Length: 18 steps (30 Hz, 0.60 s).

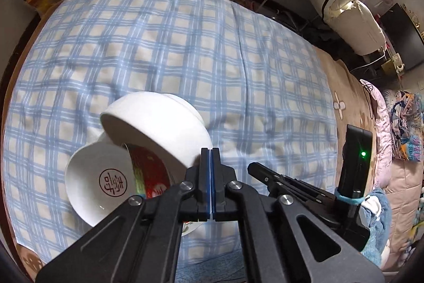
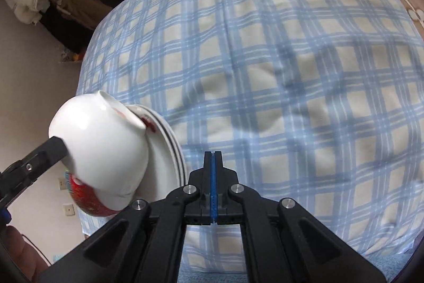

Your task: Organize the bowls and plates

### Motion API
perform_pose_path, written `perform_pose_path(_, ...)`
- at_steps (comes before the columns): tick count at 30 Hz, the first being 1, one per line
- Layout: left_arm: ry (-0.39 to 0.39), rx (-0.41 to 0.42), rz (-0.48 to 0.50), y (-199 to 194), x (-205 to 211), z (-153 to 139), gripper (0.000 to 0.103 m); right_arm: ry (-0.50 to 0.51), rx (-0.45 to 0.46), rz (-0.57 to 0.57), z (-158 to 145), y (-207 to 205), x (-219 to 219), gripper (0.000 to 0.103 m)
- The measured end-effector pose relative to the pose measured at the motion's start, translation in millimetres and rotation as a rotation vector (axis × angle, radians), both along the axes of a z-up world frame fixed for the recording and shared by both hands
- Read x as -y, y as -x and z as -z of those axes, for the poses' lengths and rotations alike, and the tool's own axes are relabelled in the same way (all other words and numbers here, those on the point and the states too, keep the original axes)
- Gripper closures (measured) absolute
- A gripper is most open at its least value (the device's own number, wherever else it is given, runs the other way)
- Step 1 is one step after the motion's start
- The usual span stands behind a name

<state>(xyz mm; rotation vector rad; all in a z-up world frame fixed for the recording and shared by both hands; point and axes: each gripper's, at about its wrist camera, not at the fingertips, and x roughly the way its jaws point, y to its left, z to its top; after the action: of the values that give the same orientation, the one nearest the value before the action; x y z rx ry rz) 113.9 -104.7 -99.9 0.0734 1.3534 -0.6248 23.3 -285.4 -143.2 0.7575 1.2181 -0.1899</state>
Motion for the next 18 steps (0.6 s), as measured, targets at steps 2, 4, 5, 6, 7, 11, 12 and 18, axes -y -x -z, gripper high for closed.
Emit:
perform_pose_path(2, -0.029, 0.039, 0.019, 10, 11, 5, 0.101, 0.028, 0.020, -0.020, -8, 1, 0, 0.102)
perform_pose_path(4, -0.064, 0.074, 0.024, 21, 19, 9, 0.099, 0.042, 0.048, -0.036, -17, 4, 2, 0.102)
perform_pose_path(5, -0.076, 0.085, 0.020, 20, 24, 9, 0.099, 0.047, 0.060, -0.040, -21, 6, 2, 0.102)
perform_pose_path(6, -0.088, 0.105, 0.012, 23, 23, 10, 0.098, 0.046, 0.073, -0.048, -26, 8, 2, 0.101)
perform_pose_path(7, -0.104, 0.123, 0.002, 26, 24, 10, 0.097, 0.049, 0.083, -0.065, -30, 9, 2, 0.101)
perform_pose_path(11, -0.134, 0.149, -0.016, 32, 25, 11, 0.095, 0.084, 0.111, -0.090, -41, 17, -6, 0.101)
perform_pose_path(12, -0.150, 0.166, -0.018, 36, 25, 14, 0.095, 0.079, 0.116, -0.093, -43, 18, -6, 0.101)
perform_pose_path(18, -0.196, 0.268, -0.052, 41, -5, -35, 0.091, 0.129, 0.178, -0.149, -59, 15, -45, 0.087)
